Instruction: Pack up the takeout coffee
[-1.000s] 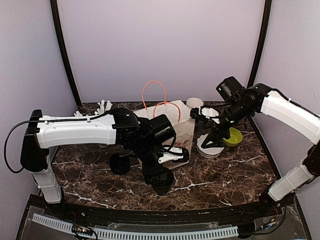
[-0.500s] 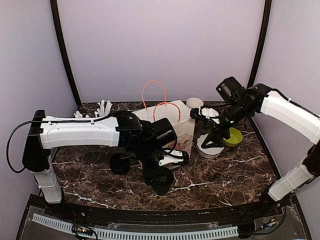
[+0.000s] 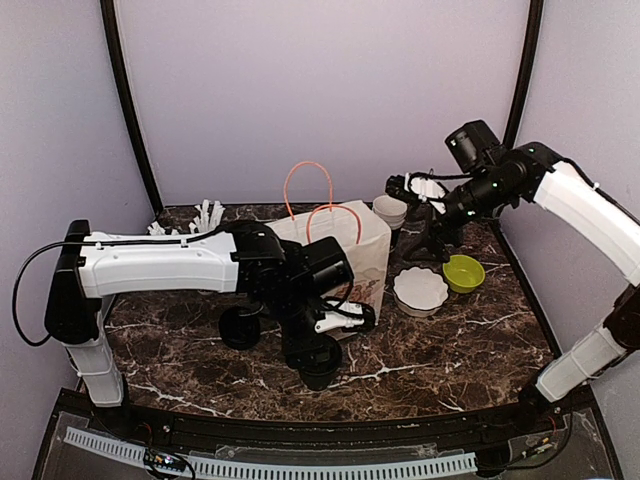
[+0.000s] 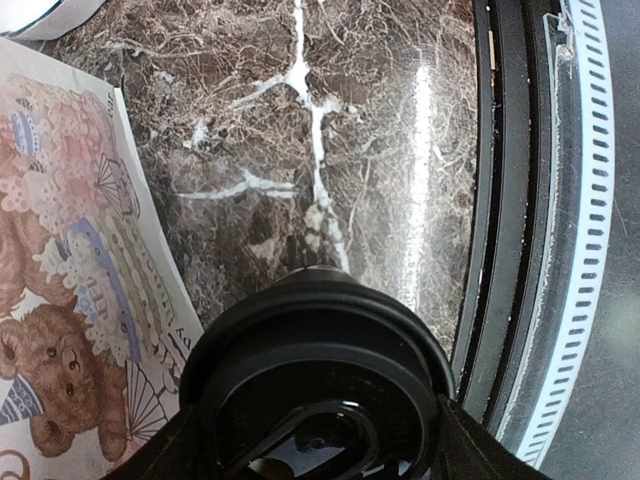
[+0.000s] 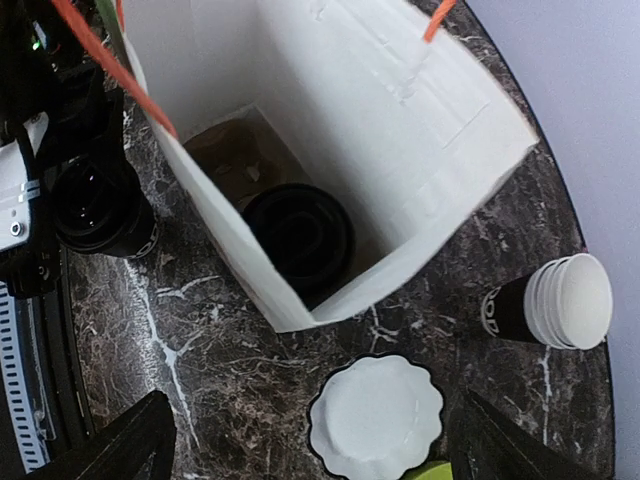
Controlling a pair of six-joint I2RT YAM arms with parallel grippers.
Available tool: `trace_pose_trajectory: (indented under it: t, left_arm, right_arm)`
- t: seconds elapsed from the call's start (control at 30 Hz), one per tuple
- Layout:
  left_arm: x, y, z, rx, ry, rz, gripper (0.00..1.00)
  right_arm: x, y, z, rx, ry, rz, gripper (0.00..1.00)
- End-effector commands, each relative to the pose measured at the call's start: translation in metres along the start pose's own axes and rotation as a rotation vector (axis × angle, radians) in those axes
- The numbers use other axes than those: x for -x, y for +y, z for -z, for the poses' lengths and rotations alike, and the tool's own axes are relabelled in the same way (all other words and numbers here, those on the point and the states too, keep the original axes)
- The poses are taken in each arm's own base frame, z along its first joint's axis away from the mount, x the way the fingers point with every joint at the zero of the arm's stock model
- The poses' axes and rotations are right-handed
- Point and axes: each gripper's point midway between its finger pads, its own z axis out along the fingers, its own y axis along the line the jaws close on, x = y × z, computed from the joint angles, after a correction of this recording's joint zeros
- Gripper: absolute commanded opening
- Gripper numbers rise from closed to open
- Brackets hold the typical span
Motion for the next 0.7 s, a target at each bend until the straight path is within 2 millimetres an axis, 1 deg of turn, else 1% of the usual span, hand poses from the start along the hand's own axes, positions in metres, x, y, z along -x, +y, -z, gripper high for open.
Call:
trace_pose_trajectory:
  t: [0.0, 0.1, 0.13, 0.17, 0.2, 0.23, 0.27, 0.3, 0.33, 0.37, 0.4, 0.43, 0.47, 0.5, 0.53, 0.57, 0.63, 0.67]
  left_arm:
    - [-0.003, -0.006, 0.029, -0.006, -0.01, 0.013, 0.67]
    - [-0.001, -0.008, 0.044, -0.001, -0.043, 0.022, 0.65]
    - [0.001, -0.009, 0.053, 0.001, -0.065, 0.023, 0.65]
    - [0.002, -0.011, 0.058, -0.003, -0.078, 0.023, 0.65]
    - [0.004, -0.014, 0.068, -0.003, -0.103, 0.025, 0.65]
    - [0.006, -0.016, 0.073, -0.007, -0.116, 0.026, 0.65]
    - [0.007, -0.018, 0.085, -0.007, -0.135, 0.03, 0.65]
    - [0.006, -0.021, 0.09, -0.015, -0.134, 0.033, 0.65]
    - [0.01, -0.023, 0.103, -0.013, -0.164, 0.037, 0.65]
    - [0.007, -0.026, 0.109, -0.019, -0.158, 0.039, 0.65]
    - [0.011, -0.028, 0.123, -0.013, -0.188, 0.048, 0.65]
    - [0.008, -0.03, 0.13, -0.015, -0.185, 0.053, 0.65]
    - [0.01, -0.031, 0.144, -0.003, -0.216, 0.063, 0.65]
    - [0.008, -0.032, 0.151, 0.001, -0.218, 0.068, 0.65]
    - [0.009, -0.033, 0.168, 0.012, -0.26, 0.078, 0.64]
    - [0.008, -0.034, 0.176, 0.013, -0.281, 0.081, 0.64]
    - [0.005, -0.036, 0.21, 0.036, -0.373, 0.092, 0.65]
    - [0.005, -0.035, 0.218, 0.044, -0.394, 0.107, 0.65]
  right_arm:
    - [0.037, -0.028, 0.038, -0.101, -0.118, 0.021, 0.95]
    - [0.063, -0.041, 0.054, -0.139, -0.192, 0.034, 0.95]
    - [0.071, -0.045, 0.059, -0.152, -0.219, 0.033, 0.95]
    - [0.079, -0.051, 0.06, -0.161, -0.239, 0.026, 0.95]
    - [0.086, -0.054, 0.061, -0.163, -0.262, 0.023, 0.95]
    - [0.092, -0.059, 0.057, -0.157, -0.275, 0.016, 0.95]
    - [0.097, -0.064, 0.054, -0.15, -0.286, 0.008, 0.95]
    - [0.102, -0.067, 0.05, -0.138, -0.297, 0.003, 0.95]
    - [0.107, -0.07, 0.045, -0.122, -0.306, -0.001, 0.95]
    - [0.113, -0.073, 0.041, -0.106, -0.317, -0.001, 0.94]
    - [0.119, -0.074, 0.037, -0.087, -0.326, 0.001, 0.94]
    - [0.123, -0.075, 0.031, -0.069, -0.329, -0.001, 0.93]
    - [0.128, -0.076, 0.026, -0.052, -0.334, 0.002, 0.93]
    - [0.132, -0.075, 0.02, -0.027, -0.336, 0.007, 0.92]
    - [0.137, -0.07, 0.014, 0.006, -0.339, 0.021, 0.92]
    - [0.142, -0.066, 0.011, 0.032, -0.345, 0.037, 0.92]
    - [0.148, -0.057, 0.001, 0.08, -0.347, 0.068, 0.92]
    - [0.15, -0.055, -0.004, 0.09, -0.348, 0.078, 0.92]
